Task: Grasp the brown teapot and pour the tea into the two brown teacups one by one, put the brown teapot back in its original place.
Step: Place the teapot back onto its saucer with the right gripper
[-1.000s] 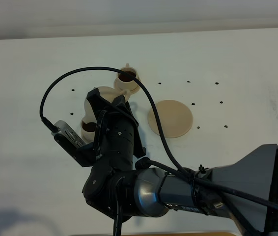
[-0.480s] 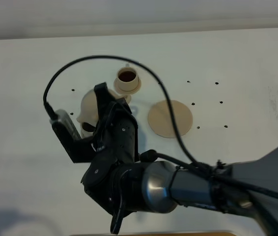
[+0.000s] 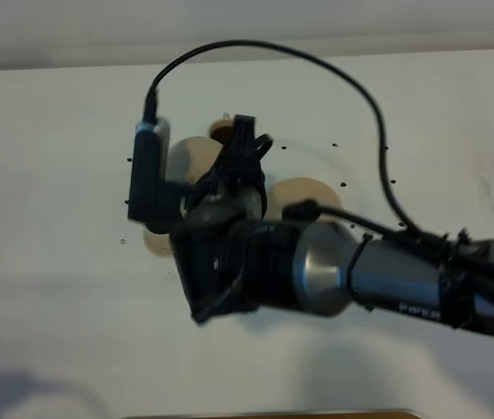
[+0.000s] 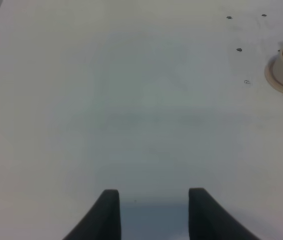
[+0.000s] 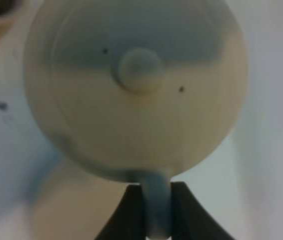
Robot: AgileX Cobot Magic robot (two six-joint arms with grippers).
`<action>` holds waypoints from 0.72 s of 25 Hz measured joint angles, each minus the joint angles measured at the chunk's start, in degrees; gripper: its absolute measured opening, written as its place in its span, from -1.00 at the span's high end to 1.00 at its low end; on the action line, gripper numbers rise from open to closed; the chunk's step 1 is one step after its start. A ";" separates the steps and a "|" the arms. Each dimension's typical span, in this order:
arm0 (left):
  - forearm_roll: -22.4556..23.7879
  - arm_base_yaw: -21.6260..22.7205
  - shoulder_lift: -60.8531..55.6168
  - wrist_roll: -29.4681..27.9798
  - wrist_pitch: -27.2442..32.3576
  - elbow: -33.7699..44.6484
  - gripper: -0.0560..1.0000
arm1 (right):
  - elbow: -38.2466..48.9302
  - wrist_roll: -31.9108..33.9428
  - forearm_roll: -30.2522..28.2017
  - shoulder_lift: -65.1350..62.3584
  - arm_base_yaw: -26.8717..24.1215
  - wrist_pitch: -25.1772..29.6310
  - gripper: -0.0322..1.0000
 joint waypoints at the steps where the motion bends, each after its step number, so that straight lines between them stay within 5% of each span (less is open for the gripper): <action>1: 0.00 0.00 0.00 0.00 0.00 0.00 0.30 | -1.05 0.32 3.32 -0.21 -0.34 -0.33 0.71; 11: 0.00 0.00 0.00 -0.06 0.00 0.00 0.30 | -4.53 -7.13 37.00 -0.65 -5.59 -1.71 0.71; 18: 0.00 0.00 0.00 -0.06 0.00 0.00 0.31 | -4.53 -13.48 47.44 -0.65 -6.43 -1.55 0.71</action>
